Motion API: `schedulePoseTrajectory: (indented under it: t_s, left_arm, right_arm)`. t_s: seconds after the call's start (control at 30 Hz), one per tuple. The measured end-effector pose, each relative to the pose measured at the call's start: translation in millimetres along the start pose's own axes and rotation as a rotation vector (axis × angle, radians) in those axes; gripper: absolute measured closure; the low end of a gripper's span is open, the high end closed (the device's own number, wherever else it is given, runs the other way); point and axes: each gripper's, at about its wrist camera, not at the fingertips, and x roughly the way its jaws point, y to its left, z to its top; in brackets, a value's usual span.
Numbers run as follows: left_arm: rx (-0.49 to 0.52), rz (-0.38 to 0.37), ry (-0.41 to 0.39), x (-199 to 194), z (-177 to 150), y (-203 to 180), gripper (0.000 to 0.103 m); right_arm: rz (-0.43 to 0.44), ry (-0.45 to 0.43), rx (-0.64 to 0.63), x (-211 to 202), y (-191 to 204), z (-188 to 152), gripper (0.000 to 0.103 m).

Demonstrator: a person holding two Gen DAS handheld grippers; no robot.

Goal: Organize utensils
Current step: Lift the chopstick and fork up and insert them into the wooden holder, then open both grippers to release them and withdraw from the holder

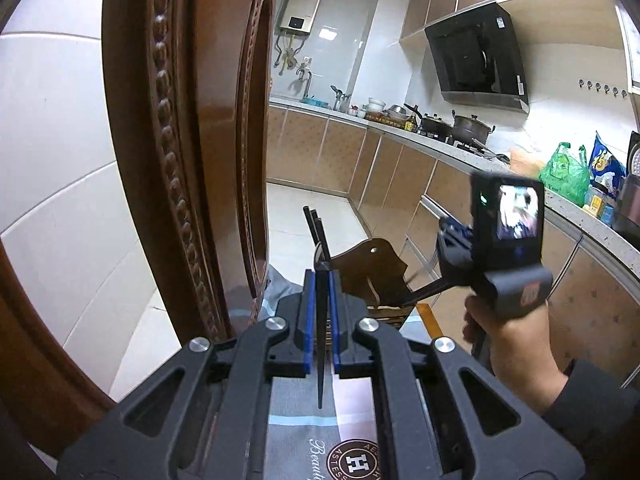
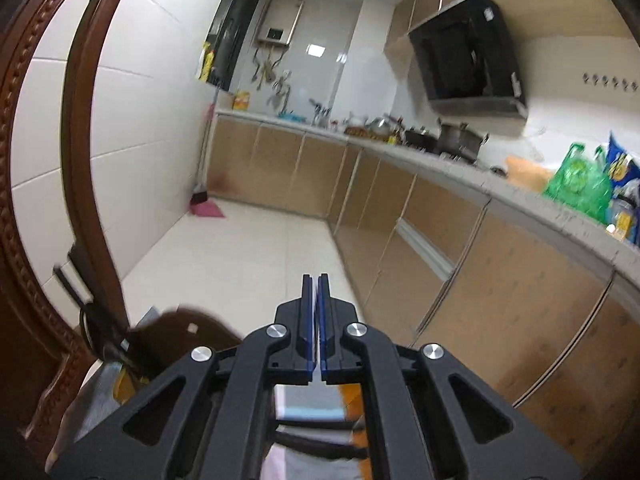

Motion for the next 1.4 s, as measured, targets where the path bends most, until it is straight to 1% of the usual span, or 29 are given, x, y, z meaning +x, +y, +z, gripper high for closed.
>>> schedulePoseTrajectory:
  t_s: [0.03, 0.07, 0.1, 0.13, 0.17, 0.2, 0.23, 0.3, 0.33, 0.37, 0.4, 0.43, 0.47, 0.5, 0.53, 0.57, 0.6, 0.63, 0.7, 0.77, 0.83, 0.97, 1.07, 1.1, 1.17, 1.23, 1.33, 1.4]
  left_arm:
    - [-0.001, 0.002, 0.002, 1, 0, 0, 0.097]
    - [-0.002, 0.004, 0.001, 1, -1, -1, 0.097]
    - [-0.002, 0.005, 0.001, 1, -1, -1, 0.097]
    - [-0.002, 0.006, 0.002, 1, -1, -2, 0.097]
    - [-0.002, 0.007, 0.002, 2, -1, -3, 0.097]
    - [-0.003, 0.006, 0.002, 2, -2, -4, 0.097]
    - [-0.002, 0.006, 0.006, 4, -3, -6, 0.097]
    - [-0.011, 0.007, 0.016, 8, -6, -7, 0.097]
    - [-0.015, 0.009, 0.022, 9, -7, -7, 0.097]
    - [-0.016, 0.013, 0.027, 11, -8, -8, 0.097]
    - [-0.008, 0.021, 0.033, 12, -10, -10, 0.097]
    - [0.002, 0.031, 0.036, 13, -11, -13, 0.097]
    - [0.011, 0.039, 0.039, 14, -13, -16, 0.097]
    - [0.012, 0.043, 0.042, 14, -14, -18, 0.097]
    - [0.012, 0.048, 0.047, 14, -15, -20, 0.097]
    - [0.018, 0.057, 0.053, 14, -16, -23, 0.097]
    - [0.027, 0.068, 0.055, 14, -18, -26, 0.097]
    - [0.04, 0.081, 0.054, 13, -18, -31, 0.097]
    - [0.059, 0.088, 0.041, 10, -12, -39, 0.097]
    - [0.05, 0.081, 0.026, 8, 4, -46, 0.097]
    - [0.044, 0.077, -0.003, 5, 24, -52, 0.097]
    - [0.048, 0.063, -0.061, 4, 71, -67, 0.097]
    - [0.036, 0.059, -0.096, 19, 105, -73, 0.097]
    - [0.032, 0.062, -0.103, 26, 112, -73, 0.097]
    - [0.021, 0.062, -0.082, 46, 122, -73, 0.097]
    - [0.007, 0.054, -0.062, 66, 125, -71, 0.097]
    - [-0.032, 0.036, -0.012, 101, 116, -63, 0.097]
    - [-0.048, 0.027, 0.044, 125, 103, -57, 0.097]
  right_arm:
    - [0.022, 0.013, 0.02, -3, -6, -4, 0.088]
    - [0.041, 0.015, 0.047, -8, -11, -5, 0.076]
    - [0.069, 0.004, 0.091, -20, -23, -7, 0.071]
    - [0.09, -0.009, 0.131, -32, -33, -9, 0.056]
    - [0.13, -0.03, 0.204, -54, -53, -17, 0.035]
    - [0.168, -0.044, 0.254, -71, -66, -25, 0.025]
    - [0.214, -0.066, 0.31, -96, -86, -41, 0.014]
    - [0.235, -0.085, 0.34, -126, -103, -68, 0.011]
    - [0.238, -0.083, 0.344, -142, -113, -92, 0.009]
    - [0.219, -0.08, 0.344, -152, -115, -111, 0.006]
    - [0.183, -0.059, 0.343, -157, -117, -131, 0.005]
    - [0.155, -0.008, 0.334, -156, -116, -148, 0.005]
    - [0.157, 0.085, 0.325, -146, -113, -160, 0.005]
    - [0.185, 0.144, 0.328, -139, -111, -162, 0.005]
    - [0.223, 0.162, 0.329, -134, -111, -162, 0.005]
    - [0.227, 0.141, 0.31, -134, -112, -160, 0.005]
    - [0.207, 0.108, 0.285, -135, -113, -159, 0.005]
    - [0.192, 0.096, 0.265, -135, -114, -159, 0.005]
    - [0.201, 0.13, 0.277, -124, -119, -162, 0.005]
    - [0.215, 0.16, 0.323, -117, -124, -167, 0.005]
    - [0.217, 0.177, 0.329, -113, -123, -165, 0.005]
    - [0.219, 0.165, 0.344, -112, -129, -165, 0.005]
    - [0.225, 0.171, 0.386, -110, -138, -167, 0.005]
    - [0.227, 0.173, 0.392, -110, -141, -167, 0.005]
    - [0.231, 0.175, 0.404, -108, -143, -167, 0.005]
    - [0.234, 0.176, 0.409, -107, -145, -166, 0.005]
    - [0.238, 0.18, 0.41, -105, -144, -166, 0.005]
    - [0.242, 0.183, 0.408, -104, -143, -165, 0.005]
